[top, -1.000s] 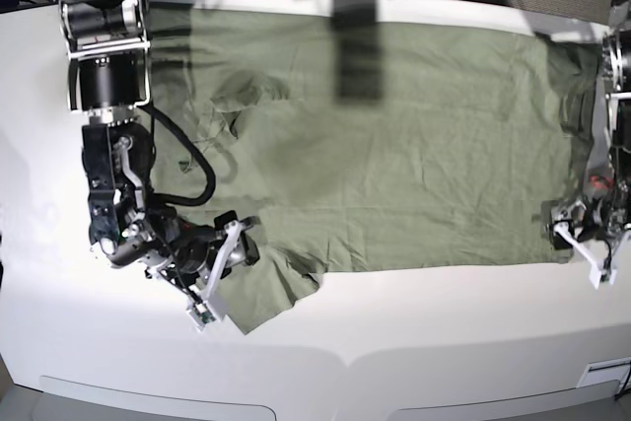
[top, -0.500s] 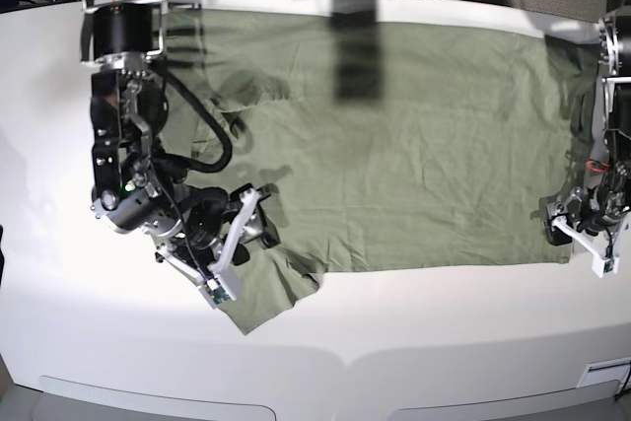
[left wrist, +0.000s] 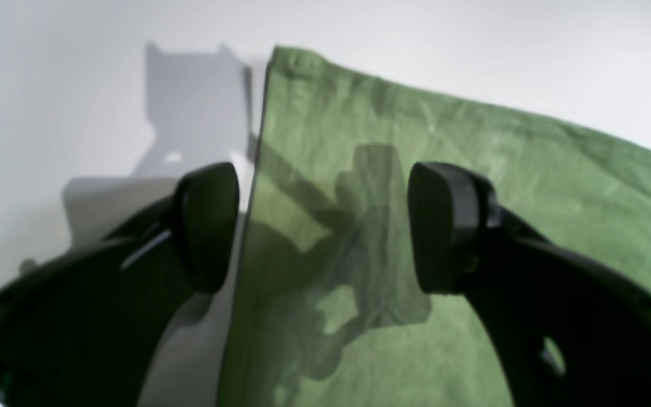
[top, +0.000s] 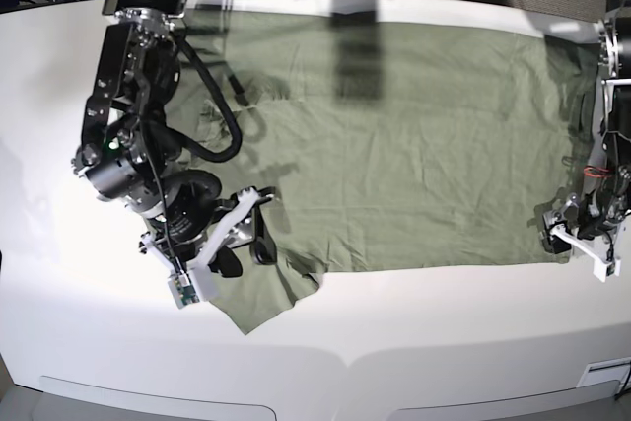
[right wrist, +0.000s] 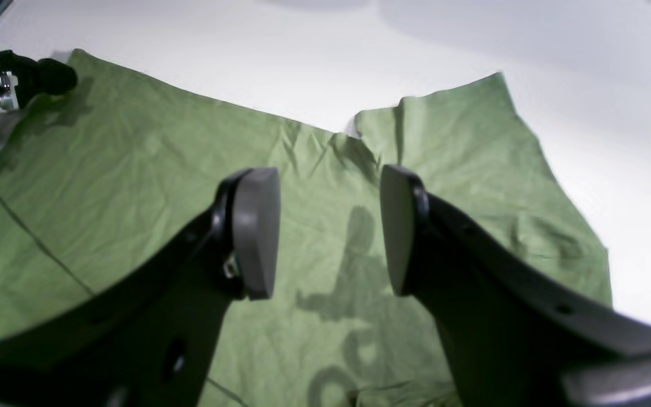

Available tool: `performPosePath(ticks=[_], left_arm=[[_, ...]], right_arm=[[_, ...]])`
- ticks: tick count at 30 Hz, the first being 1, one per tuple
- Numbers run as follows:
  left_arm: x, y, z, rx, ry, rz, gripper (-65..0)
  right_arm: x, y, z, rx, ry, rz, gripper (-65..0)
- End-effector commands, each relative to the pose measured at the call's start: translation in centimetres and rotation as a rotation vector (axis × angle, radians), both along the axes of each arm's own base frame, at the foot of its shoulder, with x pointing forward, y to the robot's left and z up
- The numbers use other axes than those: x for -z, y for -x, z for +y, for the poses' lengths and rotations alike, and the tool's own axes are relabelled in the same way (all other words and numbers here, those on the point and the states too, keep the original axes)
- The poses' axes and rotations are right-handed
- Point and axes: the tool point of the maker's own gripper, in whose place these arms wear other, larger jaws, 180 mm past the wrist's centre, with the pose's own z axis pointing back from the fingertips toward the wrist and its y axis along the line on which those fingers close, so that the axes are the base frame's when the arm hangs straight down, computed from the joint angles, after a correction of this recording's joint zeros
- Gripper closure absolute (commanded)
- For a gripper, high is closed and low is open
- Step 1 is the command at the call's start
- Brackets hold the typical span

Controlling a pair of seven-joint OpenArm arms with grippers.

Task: Fold the T-shirt properly
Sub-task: 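Lower both grippers onto the hem corners of the green shirt, then close both grippers on the hem corners, pinching the fabric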

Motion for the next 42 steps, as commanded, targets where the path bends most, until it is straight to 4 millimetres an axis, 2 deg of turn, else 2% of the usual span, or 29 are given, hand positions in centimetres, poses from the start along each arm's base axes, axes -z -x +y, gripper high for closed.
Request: performPosePath(ticks=[1, 9, 15, 19, 22, 28, 42], left_arm=[[-2.5, -1.7, 0.8, -0.005, -0.007, -0.074, -45.3], [-0.7, -0.6, -0.2, 0.042, -0.082, -0.104, -45.3], [0.8, 0.4, -1.6, 0.033, -0.005, -0.045, -45.3], [0.0, -0.1, -4.2, 0.080, 0.151, -0.048, -45.3], [-0.8, -0.7, -4.8, 0.108, 0.171, -0.053, -45.3], [-2.6, -2.0, -4.2, 0.103, 0.156, -0.110, -45.3], [-3.0, -1.4, -1.7, 0.083, 0.119, -0.102, -45.2]], right_arm=[[-1.8, -0.4, 0.4, -0.013, -0.015, -0.058, -29.1], [-1.0, -0.1, 0.2, -0.015, 0.008, -0.018, -29.1], [-0.9, 0.0, 0.2, -0.016, 0.013, -0.009, -29.1], [-0.9, 0.0, 0.2, -0.016, 0.012, -0.011, -29.1], [-0.9, 0.0, 0.2, -0.016, 0.012, -0.011, -29.1], [-0.9, 0.0, 0.2, -0.025, 0.018, -0.015, -29.1], [-0.9, 0.0, 0.3, -0.025, 0.017, -0.015, -29.1]])
